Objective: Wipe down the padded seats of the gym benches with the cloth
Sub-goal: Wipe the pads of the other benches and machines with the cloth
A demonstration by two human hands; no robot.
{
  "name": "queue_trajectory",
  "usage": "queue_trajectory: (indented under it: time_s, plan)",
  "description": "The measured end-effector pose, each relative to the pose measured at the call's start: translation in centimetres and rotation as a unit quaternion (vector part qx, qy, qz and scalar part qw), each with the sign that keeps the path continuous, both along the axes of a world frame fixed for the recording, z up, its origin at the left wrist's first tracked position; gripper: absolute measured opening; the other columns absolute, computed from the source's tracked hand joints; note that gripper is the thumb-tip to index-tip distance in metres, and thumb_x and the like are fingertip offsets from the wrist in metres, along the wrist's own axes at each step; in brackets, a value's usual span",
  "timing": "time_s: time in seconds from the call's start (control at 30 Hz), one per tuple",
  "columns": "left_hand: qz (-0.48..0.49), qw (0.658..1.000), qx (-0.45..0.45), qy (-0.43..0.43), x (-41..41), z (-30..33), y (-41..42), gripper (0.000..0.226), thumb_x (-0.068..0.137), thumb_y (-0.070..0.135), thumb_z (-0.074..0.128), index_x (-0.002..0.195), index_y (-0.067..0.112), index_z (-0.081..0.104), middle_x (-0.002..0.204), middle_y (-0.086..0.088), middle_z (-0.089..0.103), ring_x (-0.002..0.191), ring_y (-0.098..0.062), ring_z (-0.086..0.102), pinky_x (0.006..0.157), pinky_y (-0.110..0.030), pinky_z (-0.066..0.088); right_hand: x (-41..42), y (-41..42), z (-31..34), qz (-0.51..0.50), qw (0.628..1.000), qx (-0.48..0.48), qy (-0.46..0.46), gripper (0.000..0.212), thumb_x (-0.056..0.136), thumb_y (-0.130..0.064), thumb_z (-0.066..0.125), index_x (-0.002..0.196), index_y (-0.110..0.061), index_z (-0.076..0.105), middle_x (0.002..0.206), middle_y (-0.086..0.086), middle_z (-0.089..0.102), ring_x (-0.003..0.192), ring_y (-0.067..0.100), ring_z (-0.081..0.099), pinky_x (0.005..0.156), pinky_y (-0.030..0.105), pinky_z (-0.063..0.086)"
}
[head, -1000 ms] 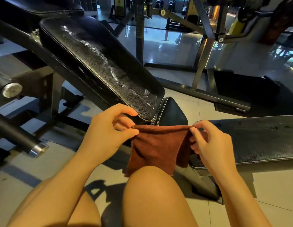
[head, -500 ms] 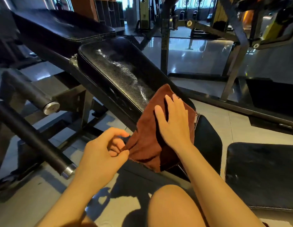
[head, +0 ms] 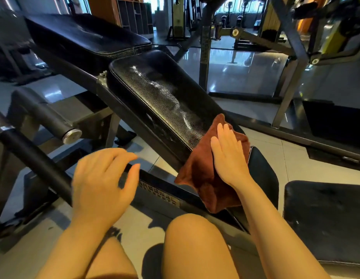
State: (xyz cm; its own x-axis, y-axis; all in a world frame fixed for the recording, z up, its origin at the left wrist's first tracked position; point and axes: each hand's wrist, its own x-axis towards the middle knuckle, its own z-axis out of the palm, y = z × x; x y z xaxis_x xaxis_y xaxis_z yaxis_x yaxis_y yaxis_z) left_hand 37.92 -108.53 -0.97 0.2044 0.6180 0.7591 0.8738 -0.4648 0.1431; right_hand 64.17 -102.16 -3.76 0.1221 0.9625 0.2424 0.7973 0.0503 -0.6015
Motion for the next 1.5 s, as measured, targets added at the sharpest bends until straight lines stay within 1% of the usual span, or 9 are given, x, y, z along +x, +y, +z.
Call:
queue_trajectory:
  time_s: [0.1, 0.27, 0.57, 0.8, 0.97, 1.03, 1.27, 1.37, 1.5]
  plan:
    - [0.078, 0.994, 0.021, 0.073, -3.4, 0.0, 1.0, 0.035, 0.086, 0.030, 0.058, 0.112, 0.008, 0.067, 0.108, -0.012, 0.068, 0.112, -0.032, 0.059, 0.102, -0.051, 0.035, -0.9, 0.3, 1.0, 0.006, 1.000, -0.010, -0.026, 0.055, 0.106, -0.035, 0.018, 0.156, -0.017, 0.002, 0.164, 0.003, 0.002, 0.151, 0.019, 0.000, 0.121, 0.041, -0.001]
    - [0.093, 0.991, -0.083, 0.039, -4.2, -0.9, 2.8, 0.064, 0.085, 0.047, 0.047, 0.140, 0.014, 0.044, 0.132, -0.006, 0.056, 0.137, -0.027, 0.038, 0.117, -0.050, 0.007, -5.0, 3.1, 4.7, 0.104, 0.992, 0.047, -0.059, 0.055, 0.106, -0.036, 0.017, 0.156, -0.020, -0.001, 0.164, -0.003, -0.004, 0.150, 0.014, -0.007, 0.120, 0.037, -0.006]
    - [0.104, 0.994, 0.000, -0.024, -4.6, -1.4, 3.6, 0.062, 0.084, 0.043, 0.051, 0.140, 0.015, 0.045, 0.145, 0.001, 0.042, 0.141, -0.021, 0.031, 0.119, -0.049, 0.010, -10.2, 11.6, 10.7, 0.192, 0.972, 0.103, -0.093, 0.054, 0.105, -0.045, 0.018, 0.156, -0.030, 0.005, 0.164, -0.006, -0.002, 0.150, 0.014, -0.005, 0.120, 0.044, -0.007]
    - [0.192, 0.980, 0.000, -0.058, -4.9, -2.0, 3.0, 0.051, 0.089, 0.039, 0.048, 0.130, 0.013, 0.058, 0.143, -0.008, 0.051, 0.141, -0.030, 0.032, 0.117, -0.054, 0.006, -7.7, 8.3, 8.8, 0.257, 0.953, 0.097, -0.128, 0.044, 0.106, -0.043, 0.020, 0.144, -0.047, -0.002, 0.162, -0.014, -0.005, 0.149, 0.009, -0.010, 0.121, 0.042, -0.010]
    - [0.231, 0.963, -0.064, -0.122, -5.0, -2.1, 2.7, 0.063, 0.085, 0.046, 0.041, 0.143, 0.021, 0.044, 0.153, -0.003, 0.037, 0.148, -0.029, 0.010, 0.111, -0.068, 0.007, -2.8, 4.3, 4.8, 0.289, 0.947, 0.071, -0.120, 0.043, 0.099, -0.054, 0.018, 0.138, -0.060, 0.002, 0.151, -0.035, -0.011, 0.144, -0.008, -0.015, 0.120, 0.032, -0.014]
    - [0.232, 0.962, -0.075, -0.122, -5.1, -2.2, 2.9, 0.066, 0.084, 0.050, 0.038, 0.143, 0.022, 0.044, 0.154, -0.003, 0.036, 0.149, -0.027, 0.008, 0.111, -0.067, 0.006, -2.2, 5.0, 4.3, 0.264, 0.954, 0.055, -0.128, 0.044, 0.101, -0.051, 0.021, 0.137, -0.063, -0.001, 0.151, -0.034, -0.012, 0.145, -0.005, -0.011, 0.121, 0.038, -0.010]
    - [0.225, 0.961, -0.057, -0.147, -4.7, -2.1, 3.4, 0.067, 0.082, 0.050, 0.043, 0.144, 0.024, 0.044, 0.152, 0.006, 0.035, 0.149, -0.017, 0.008, 0.112, -0.064, 0.004, -7.5, 9.4, 9.7, 0.246, 0.963, 0.071, -0.089, 0.055, 0.102, -0.049, 0.019, 0.153, -0.036, 0.002, 0.162, -0.014, -0.006, 0.148, 0.007, -0.011, 0.118, 0.038, -0.012]
    - [0.215, 0.964, -0.045, -0.151, -4.8, -2.2, 3.5, 0.067, 0.082, 0.049, 0.045, 0.146, 0.029, 0.036, 0.150, 0.018, 0.027, 0.150, -0.013, 0.007, 0.113, -0.063, 0.004, -10.1, 12.2, 11.8, 0.276, 0.949, 0.107, -0.110, 0.054, 0.105, -0.046, 0.024, 0.155, -0.033, 0.010, 0.163, -0.010, 0.001, 0.150, 0.011, -0.005, 0.119, 0.042, -0.008]
    - [0.219, 0.965, -0.046, -0.139, -4.9, -2.3, 3.5, 0.065, 0.084, 0.048, 0.045, 0.146, 0.031, 0.035, 0.151, 0.016, 0.028, 0.150, -0.013, 0.007, 0.113, -0.064, 0.005, -10.3, 12.5, 11.9, 0.339, 0.922, 0.160, -0.096, 0.050, 0.104, -0.040, 0.026, 0.153, -0.033, 0.020, 0.162, -0.012, 0.012, 0.149, 0.006, 0.001, 0.120, 0.037, -0.007]
